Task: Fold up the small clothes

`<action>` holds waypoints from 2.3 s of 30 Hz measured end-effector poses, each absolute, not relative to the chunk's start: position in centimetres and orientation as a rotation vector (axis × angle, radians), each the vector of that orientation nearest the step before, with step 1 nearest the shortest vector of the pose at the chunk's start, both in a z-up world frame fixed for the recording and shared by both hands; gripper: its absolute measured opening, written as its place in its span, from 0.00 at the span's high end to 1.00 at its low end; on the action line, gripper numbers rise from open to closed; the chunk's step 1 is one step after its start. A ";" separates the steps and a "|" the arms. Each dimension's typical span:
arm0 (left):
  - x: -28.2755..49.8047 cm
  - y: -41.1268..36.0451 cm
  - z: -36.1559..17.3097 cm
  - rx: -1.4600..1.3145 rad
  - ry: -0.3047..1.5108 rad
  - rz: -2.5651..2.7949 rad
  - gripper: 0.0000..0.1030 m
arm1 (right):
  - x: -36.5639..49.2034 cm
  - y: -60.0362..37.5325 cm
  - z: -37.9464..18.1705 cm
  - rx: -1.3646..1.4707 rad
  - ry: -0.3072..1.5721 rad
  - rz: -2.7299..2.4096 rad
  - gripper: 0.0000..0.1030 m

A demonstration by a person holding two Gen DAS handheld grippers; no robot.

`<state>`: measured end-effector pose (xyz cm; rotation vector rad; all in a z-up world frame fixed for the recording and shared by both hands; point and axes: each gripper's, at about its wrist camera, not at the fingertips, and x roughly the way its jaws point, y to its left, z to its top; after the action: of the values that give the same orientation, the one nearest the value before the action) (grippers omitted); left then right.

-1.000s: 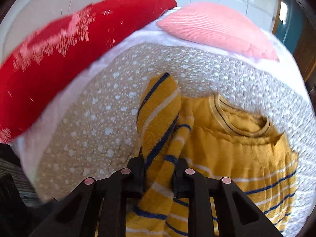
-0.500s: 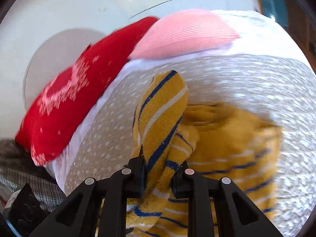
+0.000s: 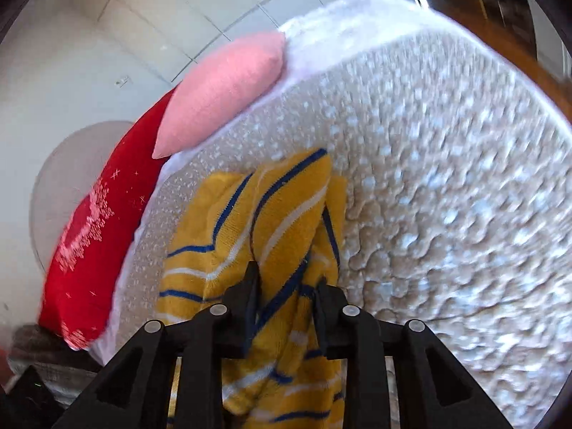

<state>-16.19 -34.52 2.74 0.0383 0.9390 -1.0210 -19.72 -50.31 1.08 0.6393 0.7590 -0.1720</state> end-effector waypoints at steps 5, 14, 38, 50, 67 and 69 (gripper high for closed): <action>-17.8 -30.5 3.1 0.041 0.917 -0.914 0.48 | -21.9 -46.5 5.4 0.434 0.670 -0.230 0.54; -16.3 -27.3 2.1 -0.067 0.990 -0.807 0.48 | -20.8 -43.8 -0.3 0.397 0.869 -0.209 0.80; -2.1 -34.6 -4.0 -0.214 1.229 -0.923 0.38 | -18.1 -52.1 -4.9 0.860 0.745 0.020 0.53; 0.2 -33.2 -2.7 -0.048 1.194 -0.727 0.36 | -14.5 -49.0 -3.8 0.661 0.796 -0.119 0.37; -10.7 -23.6 -1.5 -0.095 1.046 -0.645 0.32 | -19.6 -40.7 0.6 0.548 0.757 -0.041 0.55; -12.3 -22.0 -0.1 -0.109 0.989 -0.634 0.32 | -20.1 -40.7 -2.2 0.510 0.820 -0.108 0.64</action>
<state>-12.29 -22.02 -0.15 -0.1094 0.9888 -0.6336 -20.10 -40.69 -2.15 0.5096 0.8197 -0.1081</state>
